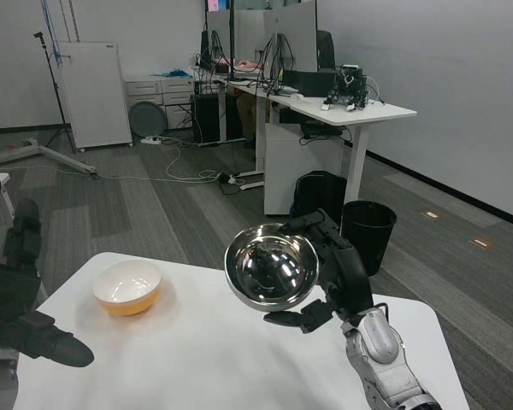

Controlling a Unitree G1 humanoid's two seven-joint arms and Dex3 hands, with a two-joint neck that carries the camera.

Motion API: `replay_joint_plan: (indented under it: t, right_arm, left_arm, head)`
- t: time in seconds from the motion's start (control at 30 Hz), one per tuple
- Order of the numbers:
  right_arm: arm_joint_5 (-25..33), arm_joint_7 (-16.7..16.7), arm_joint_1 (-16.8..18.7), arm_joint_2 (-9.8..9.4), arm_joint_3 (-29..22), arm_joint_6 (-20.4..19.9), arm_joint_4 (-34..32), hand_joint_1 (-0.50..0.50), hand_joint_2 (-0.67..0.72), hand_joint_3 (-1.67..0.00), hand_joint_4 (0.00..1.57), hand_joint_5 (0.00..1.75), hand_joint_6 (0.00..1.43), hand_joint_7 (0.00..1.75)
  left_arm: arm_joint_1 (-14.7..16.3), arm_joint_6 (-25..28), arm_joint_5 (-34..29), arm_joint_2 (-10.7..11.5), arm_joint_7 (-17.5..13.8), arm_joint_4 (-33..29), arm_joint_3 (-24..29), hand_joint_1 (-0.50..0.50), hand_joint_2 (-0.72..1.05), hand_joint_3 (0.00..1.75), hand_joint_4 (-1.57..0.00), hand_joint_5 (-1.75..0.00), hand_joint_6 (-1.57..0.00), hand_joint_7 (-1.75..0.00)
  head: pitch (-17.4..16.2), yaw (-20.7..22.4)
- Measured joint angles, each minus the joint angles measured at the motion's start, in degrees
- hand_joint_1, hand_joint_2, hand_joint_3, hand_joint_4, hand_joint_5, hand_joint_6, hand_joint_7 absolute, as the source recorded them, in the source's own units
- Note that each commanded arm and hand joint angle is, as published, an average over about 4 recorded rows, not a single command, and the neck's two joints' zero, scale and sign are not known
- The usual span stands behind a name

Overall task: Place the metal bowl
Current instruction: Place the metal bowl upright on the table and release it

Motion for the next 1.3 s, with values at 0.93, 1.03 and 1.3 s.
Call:
replay_joint_plan:
  t: [0.93, 1.03, 1.3]
  right_arm:
    - [-9.0, -0.1, 5.5, 0.05, -0.5, 2.3, 5.5, -0.04, -0.40, -1.23, 0.81, 1.58, 0.96, 1.36]
    - [-10.5, -0.1, 6.0, 0.06, -0.6, 3.1, 4.8, -0.04, -0.35, -1.27, 0.77, 1.65, 0.91, 1.40]
    - [-12.1, -0.1, 6.8, 0.14, -0.6, 4.4, 4.6, -0.04, -0.35, -1.27, 0.73, 1.65, 0.76, 1.47]
  left_arm:
    - [-1.3, 0.0, 0.0, -0.7, 0.0, 2.7, -0.6, -0.50, -0.64, 0.00, -0.04, 0.00, 0.00, -0.35]
    - [-1.5, 0.0, -0.1, -0.7, 0.0, 3.0, -0.7, -0.50, -0.64, 0.00, -0.04, 0.00, 0.00, -0.35]
    - [-1.5, 0.0, -0.1, -0.7, 0.0, 3.4, -0.7, -0.50, -0.64, 0.00, -0.04, 0.00, 0.00, -0.35]
  head:
    - [-8.0, 0.2]
    - [-8.7, 0.1]
    - [-9.3, 0.0]
